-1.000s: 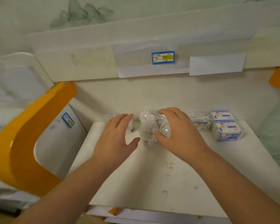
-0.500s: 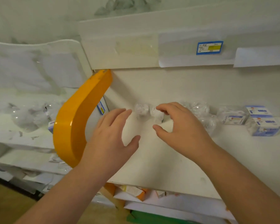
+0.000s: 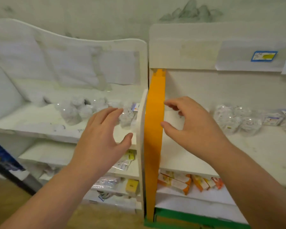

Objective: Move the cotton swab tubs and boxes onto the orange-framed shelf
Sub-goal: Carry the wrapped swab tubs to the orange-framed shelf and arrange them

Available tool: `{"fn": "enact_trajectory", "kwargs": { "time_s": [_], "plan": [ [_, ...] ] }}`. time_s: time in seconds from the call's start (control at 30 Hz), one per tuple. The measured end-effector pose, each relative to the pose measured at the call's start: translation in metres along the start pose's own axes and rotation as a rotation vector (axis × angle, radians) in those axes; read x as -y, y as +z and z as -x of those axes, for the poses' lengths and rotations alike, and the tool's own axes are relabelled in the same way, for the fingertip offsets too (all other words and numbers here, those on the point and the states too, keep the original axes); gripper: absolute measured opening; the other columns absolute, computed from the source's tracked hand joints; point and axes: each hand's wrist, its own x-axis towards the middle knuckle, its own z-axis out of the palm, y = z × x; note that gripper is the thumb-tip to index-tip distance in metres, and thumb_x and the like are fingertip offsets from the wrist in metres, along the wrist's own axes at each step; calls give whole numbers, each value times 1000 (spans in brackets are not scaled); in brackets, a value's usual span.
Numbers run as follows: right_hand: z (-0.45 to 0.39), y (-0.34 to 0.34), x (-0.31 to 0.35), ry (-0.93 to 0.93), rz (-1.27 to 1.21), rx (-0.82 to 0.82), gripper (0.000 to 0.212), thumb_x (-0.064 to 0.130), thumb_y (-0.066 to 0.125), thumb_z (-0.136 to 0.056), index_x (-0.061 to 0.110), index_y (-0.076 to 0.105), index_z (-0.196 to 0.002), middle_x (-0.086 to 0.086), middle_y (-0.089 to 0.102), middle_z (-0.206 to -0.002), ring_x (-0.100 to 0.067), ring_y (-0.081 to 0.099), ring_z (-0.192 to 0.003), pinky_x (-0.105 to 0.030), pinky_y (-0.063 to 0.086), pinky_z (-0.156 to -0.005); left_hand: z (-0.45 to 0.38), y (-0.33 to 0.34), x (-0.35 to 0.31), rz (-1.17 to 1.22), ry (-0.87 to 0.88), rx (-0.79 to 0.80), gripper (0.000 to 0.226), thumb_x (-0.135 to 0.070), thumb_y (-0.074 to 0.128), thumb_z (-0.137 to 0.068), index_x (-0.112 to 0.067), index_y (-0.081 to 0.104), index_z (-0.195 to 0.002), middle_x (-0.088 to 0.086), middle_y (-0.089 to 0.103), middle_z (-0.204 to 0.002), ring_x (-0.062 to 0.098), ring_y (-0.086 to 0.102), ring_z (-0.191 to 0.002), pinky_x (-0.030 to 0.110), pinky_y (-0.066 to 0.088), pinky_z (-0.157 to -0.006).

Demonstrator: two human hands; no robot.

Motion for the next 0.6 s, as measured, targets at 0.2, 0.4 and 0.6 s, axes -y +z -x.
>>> {"fn": "enact_trajectory", "kwargs": {
  "time_s": [0.2, 0.4, 0.6],
  "plan": [
    [-13, 47, 60, -27, -10, 53, 47, 36, 69, -85, 32, 53, -129, 16, 51, -126, 1, 47, -116, -16, 37, -99, 11, -19, 73, -18, -34, 27, 63, -38, 66, -81, -25, 45, -139, -11, 43, -138, 11, 35, -129, 22, 26, -102],
    [-47, 101, 84, -23, -3, 79, 47, 39, 68, -84, 34, 52, -128, 17, 51, -126, -1, 47, -116, -17, 37, -96, 5, -12, 133, -21, -123, 31, 68, -38, 67, -82, -25, 39, -143, -8, 42, -140, 13, 32, -132, 27, 29, -105],
    [-104, 169, 101, -14, -83, 139, 49, 37, 66, -85, 33, 51, -131, 15, 49, -130, -9, 46, -121, -26, 40, -101, -19, -6, 200, -89, -202, 55, 69, -43, 63, -83, -29, 34, -144, -10, 39, -142, 10, 30, -133, 28, 30, -105]
  ]
}}
